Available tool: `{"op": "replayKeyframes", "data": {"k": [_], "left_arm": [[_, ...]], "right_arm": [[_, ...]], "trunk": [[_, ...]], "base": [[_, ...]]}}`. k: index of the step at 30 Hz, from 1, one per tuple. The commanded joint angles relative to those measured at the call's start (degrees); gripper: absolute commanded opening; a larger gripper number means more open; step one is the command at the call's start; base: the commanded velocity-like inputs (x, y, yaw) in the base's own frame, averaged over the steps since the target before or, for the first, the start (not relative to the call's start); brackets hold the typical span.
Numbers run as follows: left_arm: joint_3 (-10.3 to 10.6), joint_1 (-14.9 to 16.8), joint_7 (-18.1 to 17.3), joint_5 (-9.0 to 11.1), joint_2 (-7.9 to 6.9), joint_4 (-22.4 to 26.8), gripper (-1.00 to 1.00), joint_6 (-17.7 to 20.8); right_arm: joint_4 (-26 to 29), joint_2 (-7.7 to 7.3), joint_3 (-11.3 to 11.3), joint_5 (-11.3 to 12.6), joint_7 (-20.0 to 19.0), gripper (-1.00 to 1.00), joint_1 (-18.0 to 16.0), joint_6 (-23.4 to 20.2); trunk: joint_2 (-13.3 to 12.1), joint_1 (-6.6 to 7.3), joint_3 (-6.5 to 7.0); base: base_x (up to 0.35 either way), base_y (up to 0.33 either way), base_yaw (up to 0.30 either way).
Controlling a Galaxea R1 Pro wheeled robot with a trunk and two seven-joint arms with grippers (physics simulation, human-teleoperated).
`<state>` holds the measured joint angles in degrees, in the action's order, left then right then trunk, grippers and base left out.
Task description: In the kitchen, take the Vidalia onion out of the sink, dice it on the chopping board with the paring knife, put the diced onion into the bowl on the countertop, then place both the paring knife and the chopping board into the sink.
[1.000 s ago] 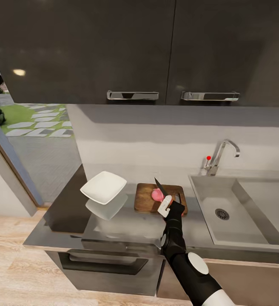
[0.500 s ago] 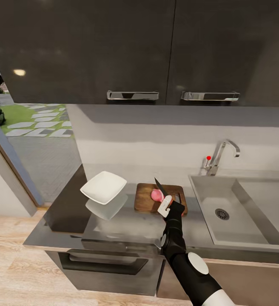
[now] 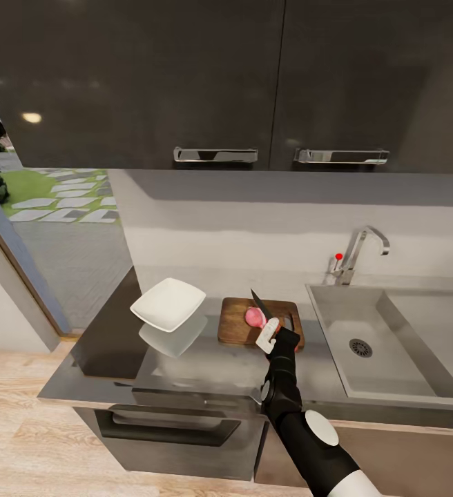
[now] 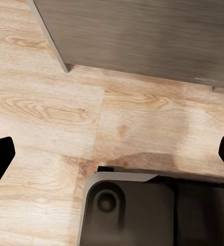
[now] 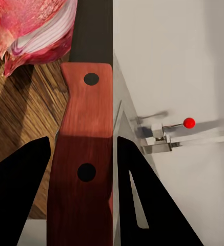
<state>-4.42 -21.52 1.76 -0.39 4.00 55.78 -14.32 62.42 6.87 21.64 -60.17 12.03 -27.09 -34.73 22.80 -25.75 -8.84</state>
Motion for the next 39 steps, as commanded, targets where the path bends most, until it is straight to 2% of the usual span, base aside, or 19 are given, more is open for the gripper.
{"op": "replayKeyframes", "data": {"k": [1, 24, 39], "left_arm": [[-0.1, 0.0, 0.1, -0.1, 0.04, 0.0, 1.0, -0.1], [-0.1, 0.0, 0.1, -0.1, 0.04, 0.0, 1.0, -0.1], [-0.1, 0.0, 0.1, -0.1, 0.04, 0.0, 1.0, -0.1]], "right_arm": [[-0.1, -0.01, 0.2, -0.2, 0.1, -1.0, -0.1, -0.4], [0.2, 0.77, 0.2, -0.3, 0.4, -1.0, -0.1, -0.5], [0.0, 0.78, 0.1, -0.2, 0.4, -1.0, -0.1, -0.4]], "trunk": [[0.1, -0.04, -0.11], [0.1, -0.04, -0.11], [0.1, -0.04, -0.11]], "base": [[0.0, 0.0, 0.0], [0.0, 0.028, 0.0], [0.0, 0.0, 0.0]]}}
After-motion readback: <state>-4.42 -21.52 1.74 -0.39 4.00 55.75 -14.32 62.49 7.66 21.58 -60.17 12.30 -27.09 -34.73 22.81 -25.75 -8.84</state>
